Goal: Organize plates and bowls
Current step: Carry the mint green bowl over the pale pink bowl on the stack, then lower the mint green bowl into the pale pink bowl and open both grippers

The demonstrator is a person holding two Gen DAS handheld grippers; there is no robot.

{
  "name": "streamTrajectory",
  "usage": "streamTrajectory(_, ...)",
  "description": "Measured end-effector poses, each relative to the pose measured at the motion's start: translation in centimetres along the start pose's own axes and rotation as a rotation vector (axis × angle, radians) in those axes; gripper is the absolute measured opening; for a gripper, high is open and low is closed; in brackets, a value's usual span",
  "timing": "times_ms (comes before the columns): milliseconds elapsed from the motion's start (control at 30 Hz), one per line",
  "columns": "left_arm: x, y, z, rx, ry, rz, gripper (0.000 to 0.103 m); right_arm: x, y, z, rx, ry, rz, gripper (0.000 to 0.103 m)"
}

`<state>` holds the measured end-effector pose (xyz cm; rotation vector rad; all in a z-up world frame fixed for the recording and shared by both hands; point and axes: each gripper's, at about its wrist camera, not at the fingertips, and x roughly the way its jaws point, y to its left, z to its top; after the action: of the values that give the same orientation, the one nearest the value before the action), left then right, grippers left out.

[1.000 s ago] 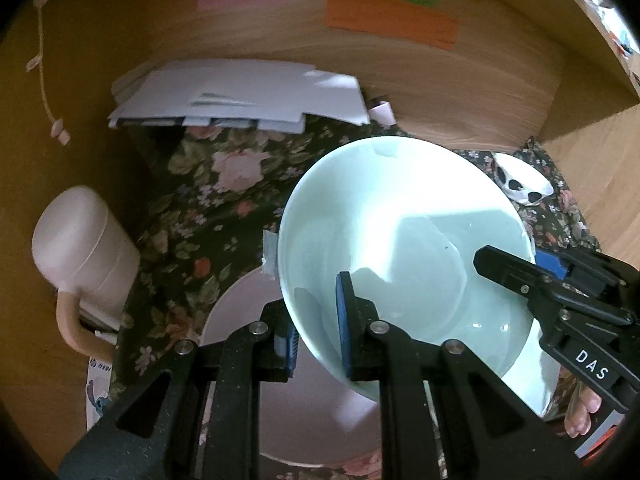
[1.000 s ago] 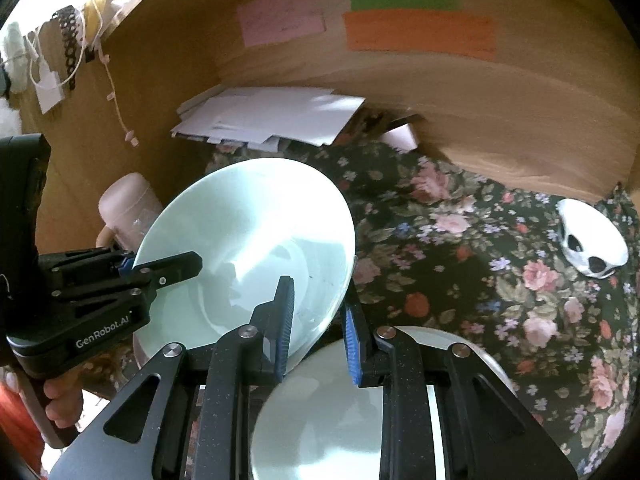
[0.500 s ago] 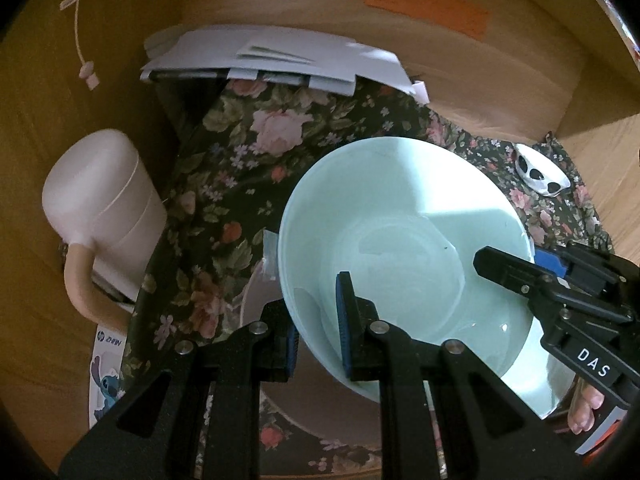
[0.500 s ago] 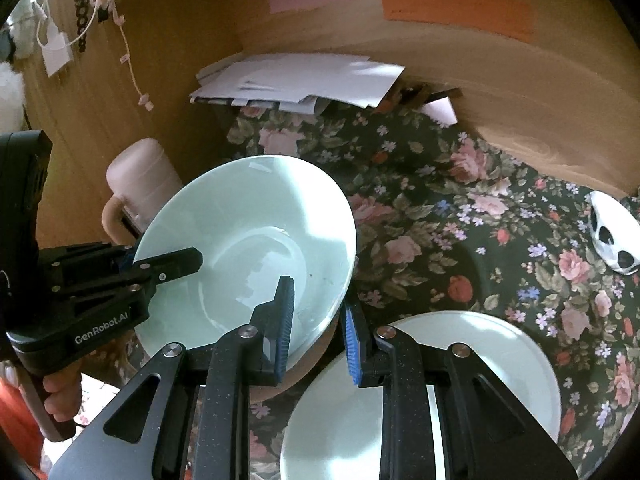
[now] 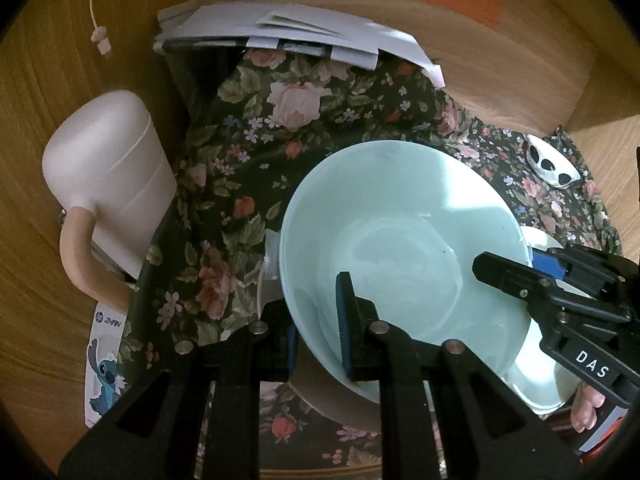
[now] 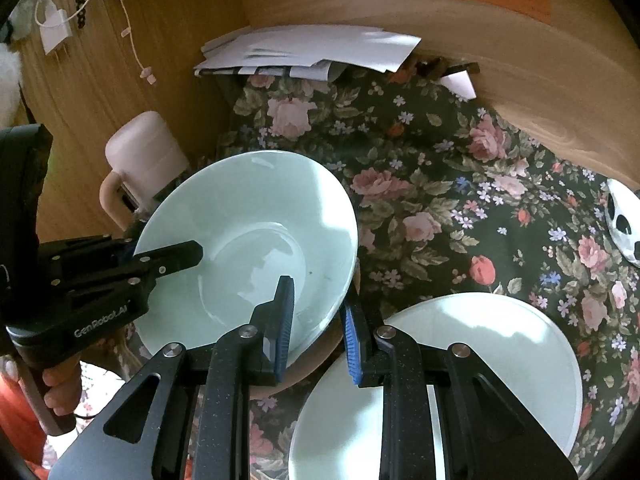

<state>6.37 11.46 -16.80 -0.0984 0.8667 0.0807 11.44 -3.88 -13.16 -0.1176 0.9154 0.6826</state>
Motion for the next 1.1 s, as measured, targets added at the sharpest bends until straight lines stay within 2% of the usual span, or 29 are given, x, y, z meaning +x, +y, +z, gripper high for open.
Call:
streamTrajectory(267, 0.7, 0.3, -0.1, -0.002, 0.005, 0.006, 0.016, -0.2, 0.2, 0.1, -0.022, 0.008, 0.010, 0.028)
streamTrajectory(467, 1.5, -0.1, -0.2, 0.019, 0.026, 0.014, 0.016, -0.8, 0.1, 0.0, -0.047, -0.012, -0.025, 0.033)
streamTrajectory(567, 1.3, -0.5, -0.2, 0.042, 0.001, 0.042, 0.016, -1.1, 0.2, -0.1, -0.062, -0.027, -0.037, 0.035)
streamTrajectory(667, 1.2, -1.1, -0.2, 0.076, -0.021, 0.080, 0.019, -1.5, 0.1, -0.2, -0.067, -0.048, -0.045, 0.045)
streamTrajectory(733, 1.0, -1.2, -0.2, 0.086, -0.026, 0.068, 0.031, -1.7, -0.1, -0.1, -0.063, -0.061, -0.044, 0.052)
streamTrajectory(867, 0.7, -1.3, 0.0, 0.079, -0.024, 0.056, 0.041, -2.3, -0.6, -0.1, -0.051, -0.078, -0.039, 0.054)
streamTrajectory(1000, 0.4, -1.5, 0.4, 0.059, -0.017, 0.043, 0.054, -3.1, -1.4, -0.2, -0.043, -0.107, -0.047, 0.064)
streamTrajectory(1100, -0.7, -1.7, 0.8, 0.048, -0.065, 0.060, 0.068, -3.8, -2.1, -0.2, -0.032, -0.122, -0.049, 0.067)
